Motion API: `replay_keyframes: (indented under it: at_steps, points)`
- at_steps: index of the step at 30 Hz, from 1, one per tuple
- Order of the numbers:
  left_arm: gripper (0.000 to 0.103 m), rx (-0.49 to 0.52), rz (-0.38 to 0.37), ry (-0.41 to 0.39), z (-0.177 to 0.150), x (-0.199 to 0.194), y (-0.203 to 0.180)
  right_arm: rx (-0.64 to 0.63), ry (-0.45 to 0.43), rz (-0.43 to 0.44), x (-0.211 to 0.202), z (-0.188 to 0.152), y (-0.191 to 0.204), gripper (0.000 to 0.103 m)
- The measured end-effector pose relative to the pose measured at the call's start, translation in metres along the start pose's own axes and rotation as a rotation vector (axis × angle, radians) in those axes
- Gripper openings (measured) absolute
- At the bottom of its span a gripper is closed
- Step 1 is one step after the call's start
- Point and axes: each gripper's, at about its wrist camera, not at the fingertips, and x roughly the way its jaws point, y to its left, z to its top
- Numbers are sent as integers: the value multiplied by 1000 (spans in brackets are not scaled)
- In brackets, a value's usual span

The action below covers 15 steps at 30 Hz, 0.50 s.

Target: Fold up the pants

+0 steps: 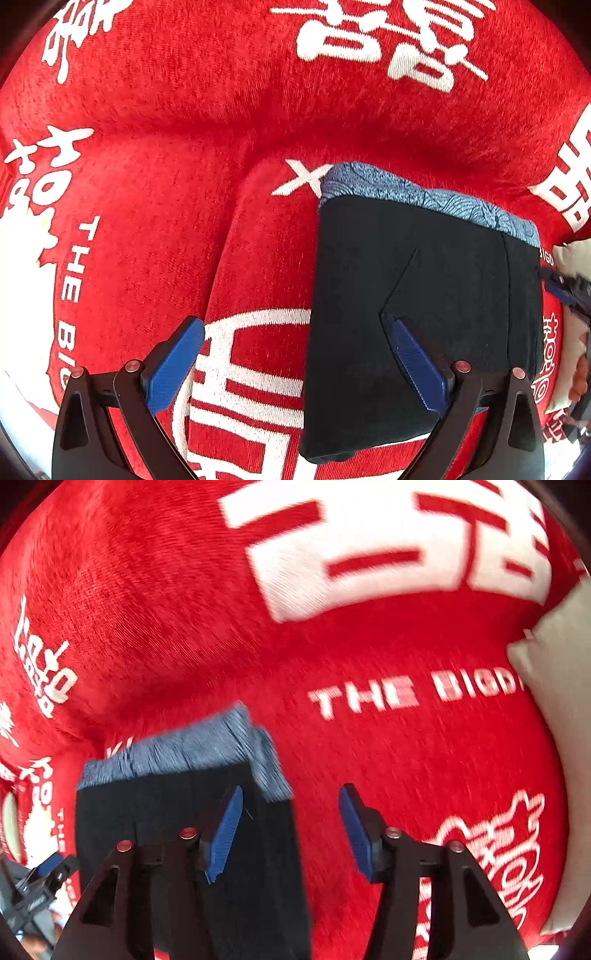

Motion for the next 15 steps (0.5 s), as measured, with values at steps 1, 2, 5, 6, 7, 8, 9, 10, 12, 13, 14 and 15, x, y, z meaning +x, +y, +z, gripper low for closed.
replay_keyframes:
  at_steps: [1,2,5,6,7,8,9,10,12,13,14,15]
  points:
    - [102,-1,-1,3,-1,0,-1,14,13,7,-3,-7,-8,59]
    - [102,-1,-3,5,-2,0,-2,32,28,15,-6,-14,-16,59]
    - [102,3,-17,19,-2,4,-3,80,68,45,-13,-39,-34,60]
    - [102,5,-23,25,-2,6,-3,90,77,55,-13,-46,-40,62]
    - [102,11,-35,35,-2,7,-5,102,86,69,-15,-52,-44,64]
    - [102,13,-40,39,-2,8,-6,114,93,87,-16,-60,-46,66]
    - [102,16,-41,40,-2,8,-7,119,98,96,-16,-65,-47,66]
    - [102,20,-44,38,-1,7,-8,121,102,102,-16,-70,-47,67]
    - [102,27,-50,33,1,6,-11,118,109,114,-15,-75,-47,67]
    - [102,30,-56,32,2,5,-12,113,111,119,-15,-77,-46,67]
    - [102,34,-62,31,4,5,-13,104,114,128,-16,-76,-43,68]
    - [102,38,-65,30,6,5,-14,91,119,139,-15,-75,-41,71]
